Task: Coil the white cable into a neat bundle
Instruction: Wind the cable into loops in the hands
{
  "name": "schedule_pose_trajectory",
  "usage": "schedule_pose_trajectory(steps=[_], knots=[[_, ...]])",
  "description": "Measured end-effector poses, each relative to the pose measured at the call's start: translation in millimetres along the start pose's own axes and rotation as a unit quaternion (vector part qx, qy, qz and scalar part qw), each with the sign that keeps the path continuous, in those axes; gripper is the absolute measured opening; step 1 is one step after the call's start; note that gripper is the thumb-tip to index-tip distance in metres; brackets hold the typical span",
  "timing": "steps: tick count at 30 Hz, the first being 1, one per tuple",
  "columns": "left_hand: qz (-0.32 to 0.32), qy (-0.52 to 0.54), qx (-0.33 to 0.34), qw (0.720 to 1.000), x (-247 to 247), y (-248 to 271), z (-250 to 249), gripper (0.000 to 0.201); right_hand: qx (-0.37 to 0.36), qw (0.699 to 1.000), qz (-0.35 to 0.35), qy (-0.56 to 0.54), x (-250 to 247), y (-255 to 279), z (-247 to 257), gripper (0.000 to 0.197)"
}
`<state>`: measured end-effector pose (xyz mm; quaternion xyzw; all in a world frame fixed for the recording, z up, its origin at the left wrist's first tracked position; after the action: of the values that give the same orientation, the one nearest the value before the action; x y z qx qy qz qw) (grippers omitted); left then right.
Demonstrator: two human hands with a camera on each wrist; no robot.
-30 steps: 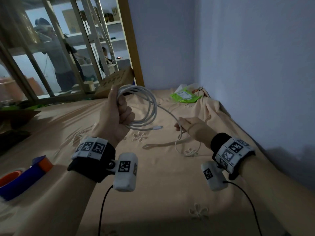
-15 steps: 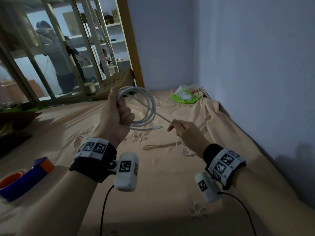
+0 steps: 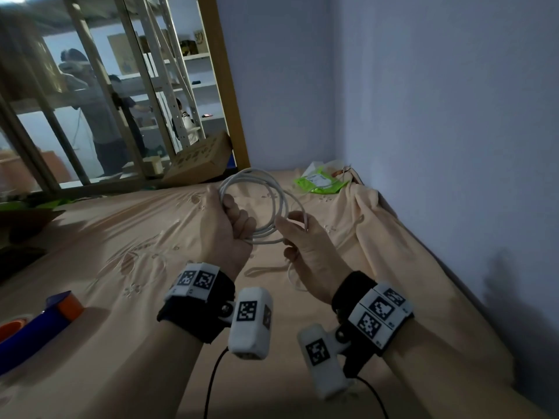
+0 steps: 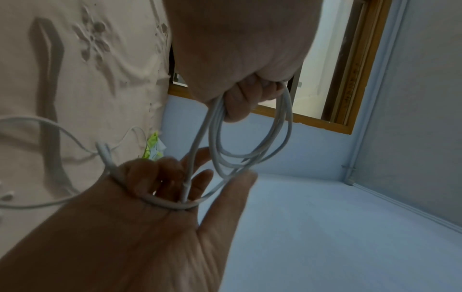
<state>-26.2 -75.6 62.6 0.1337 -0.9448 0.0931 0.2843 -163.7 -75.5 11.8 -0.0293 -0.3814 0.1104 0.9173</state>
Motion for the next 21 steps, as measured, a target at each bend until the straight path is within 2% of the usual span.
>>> schedule_pose_trajectory(steps=[3,7,9,10,13,19,21], knots=[[0.003,0.020,-0.008,1.000,9,4,8,0.052,-0.018,0.997,-0.055,-0.047,-3,-1,-2,0.030],[-0.013,0.040,-0.011,0.999,16,7,12,0.053,-0.019,0.988,-0.084,-0.124,-5,-3,0,0.038],[-0.015,0.043,-0.009,0.999,16,6,11,0.053,-0.011,0.988,-0.074,-0.134,-7,-4,0,0.042],[-0.013,0.040,-0.008,0.999,16,6,11,0.053,0.001,0.991,-0.059,-0.116,-7,-3,0,0.037],[-0.001,0.033,-0.005,0.999,15,5,10,0.053,0.039,0.998,0.008,-0.040,-8,1,-1,0.009],[0.005,0.031,0.004,1.000,2,-1,7,0.053,0.094,0.995,0.024,-0.023,-16,1,-12,0.035],[0.006,0.028,0.006,1.000,-4,-4,7,0.053,0.097,0.995,0.020,-0.030,-15,-2,-15,0.035]])
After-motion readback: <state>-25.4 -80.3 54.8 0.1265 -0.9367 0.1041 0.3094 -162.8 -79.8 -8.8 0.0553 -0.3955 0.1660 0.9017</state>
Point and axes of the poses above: each hand's wrist, its own y-axis away from the middle knuckle, its own x-axis out of the palm, z = x × y, the point moved 6 cm from there along -y, towards the middle knuckle, and after that the axes turned 11 degrees about -y, right-handed, at the moved point
